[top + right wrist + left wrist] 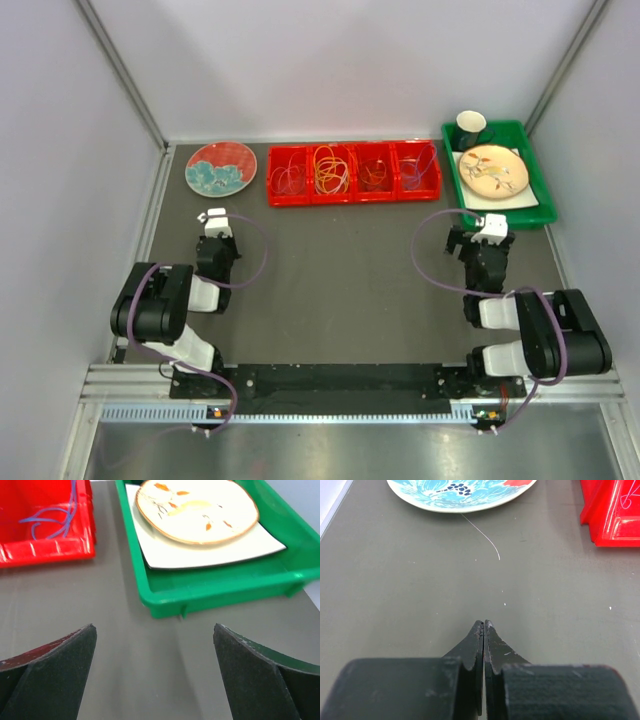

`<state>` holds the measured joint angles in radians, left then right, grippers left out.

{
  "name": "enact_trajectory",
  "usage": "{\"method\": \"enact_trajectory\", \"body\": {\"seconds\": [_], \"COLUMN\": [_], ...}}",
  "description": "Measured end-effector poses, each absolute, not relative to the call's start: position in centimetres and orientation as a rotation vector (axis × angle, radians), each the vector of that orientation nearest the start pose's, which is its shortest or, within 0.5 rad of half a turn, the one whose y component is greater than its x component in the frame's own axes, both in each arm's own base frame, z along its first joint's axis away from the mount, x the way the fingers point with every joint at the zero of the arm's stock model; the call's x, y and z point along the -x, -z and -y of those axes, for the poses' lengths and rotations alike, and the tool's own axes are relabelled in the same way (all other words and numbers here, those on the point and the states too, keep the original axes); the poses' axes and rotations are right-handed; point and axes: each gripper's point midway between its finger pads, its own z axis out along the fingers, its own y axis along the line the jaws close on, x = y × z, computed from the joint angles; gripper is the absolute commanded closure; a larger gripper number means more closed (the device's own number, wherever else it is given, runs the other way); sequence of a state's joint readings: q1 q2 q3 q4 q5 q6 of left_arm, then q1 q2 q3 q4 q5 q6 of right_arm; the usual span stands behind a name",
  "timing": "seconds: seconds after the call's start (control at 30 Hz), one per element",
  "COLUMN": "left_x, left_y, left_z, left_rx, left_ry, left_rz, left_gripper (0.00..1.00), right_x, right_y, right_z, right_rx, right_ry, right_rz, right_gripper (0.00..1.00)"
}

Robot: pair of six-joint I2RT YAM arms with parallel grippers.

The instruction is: Untangle the cables

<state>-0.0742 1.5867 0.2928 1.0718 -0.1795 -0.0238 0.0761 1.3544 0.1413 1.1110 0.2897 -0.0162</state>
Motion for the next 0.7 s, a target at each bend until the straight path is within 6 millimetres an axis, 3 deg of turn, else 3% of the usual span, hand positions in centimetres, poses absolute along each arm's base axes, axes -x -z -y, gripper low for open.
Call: {"method": "enact_trajectory", "body": {"seconds": [0.13, 0.7], "left_x": [-38.2, -38.2], "left_y": [-6.3, -6.3], "left_z": [-0.2, -0.2], "left_rx": [0.083, 0.083], "left_ry": [-0.091, -0.091], "left_rz": [-1.788, -1.788], "left_gripper": [1.0, 1.0], "right_x": [-35.4, -35.4], "right_y": [-10.4, -10.0], "right_z": [1.9, 1.2], "right_rx": [-0.11, -0.074], "right_ry": [0.154, 0.118], "right_rz": [-1.655, -1.674], "right_gripper": [0.01, 0.01]}}
